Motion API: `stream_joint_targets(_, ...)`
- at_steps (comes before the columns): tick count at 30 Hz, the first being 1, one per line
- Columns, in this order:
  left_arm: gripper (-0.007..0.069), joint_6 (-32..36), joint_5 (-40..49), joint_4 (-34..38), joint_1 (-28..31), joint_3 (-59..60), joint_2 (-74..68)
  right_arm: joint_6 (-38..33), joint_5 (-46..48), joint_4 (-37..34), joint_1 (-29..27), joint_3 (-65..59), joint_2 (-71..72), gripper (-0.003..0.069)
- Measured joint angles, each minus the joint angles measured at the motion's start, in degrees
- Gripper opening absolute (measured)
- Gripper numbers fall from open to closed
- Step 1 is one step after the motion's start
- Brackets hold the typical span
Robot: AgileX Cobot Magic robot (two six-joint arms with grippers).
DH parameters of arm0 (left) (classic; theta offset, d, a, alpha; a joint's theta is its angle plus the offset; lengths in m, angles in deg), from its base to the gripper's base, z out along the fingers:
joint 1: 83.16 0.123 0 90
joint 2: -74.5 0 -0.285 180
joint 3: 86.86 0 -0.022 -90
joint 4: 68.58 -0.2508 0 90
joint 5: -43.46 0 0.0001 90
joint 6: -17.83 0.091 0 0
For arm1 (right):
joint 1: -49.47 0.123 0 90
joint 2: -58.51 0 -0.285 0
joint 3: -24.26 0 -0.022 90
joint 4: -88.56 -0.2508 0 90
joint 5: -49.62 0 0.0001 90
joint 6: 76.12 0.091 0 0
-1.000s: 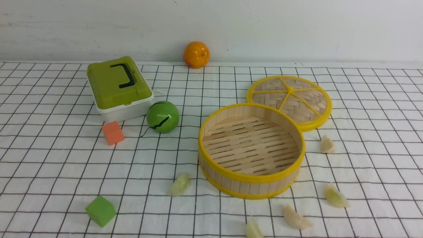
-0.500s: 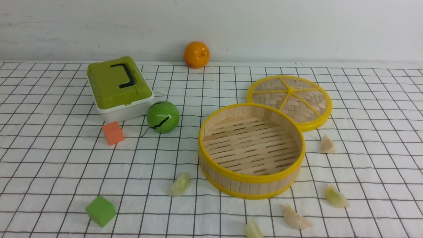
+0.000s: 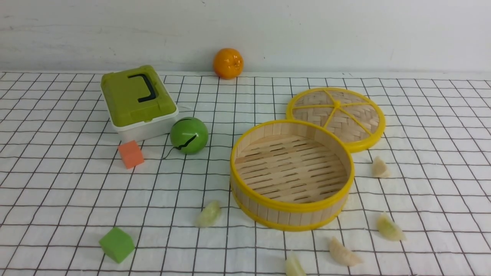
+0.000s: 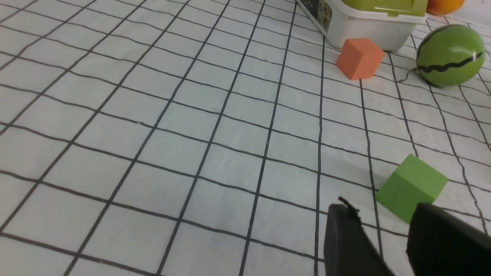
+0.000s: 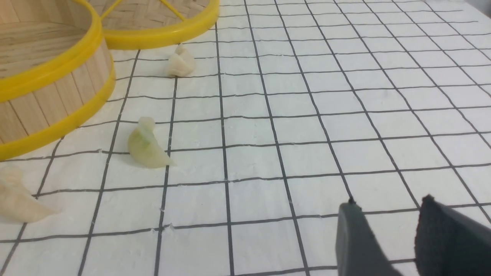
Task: Put the dumplings into the steamer on the table with the white tablecloth.
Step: 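Reach for and grasp a dumpling on the table with the left gripper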
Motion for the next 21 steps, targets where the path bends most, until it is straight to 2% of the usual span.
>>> stream_joint_targets(8,0.0239,0.0,0.0,0.0,0.0,0.0,0.0,0.0,0.0,1.0,0.0,0.0,0.0,0.0238)
stream_joint_targets(21,0.0239,0.0,0.0,0.0,0.0,0.0,0.0,0.0,-0.1,-2.8,0.0,0.0,0.0,0.0238)
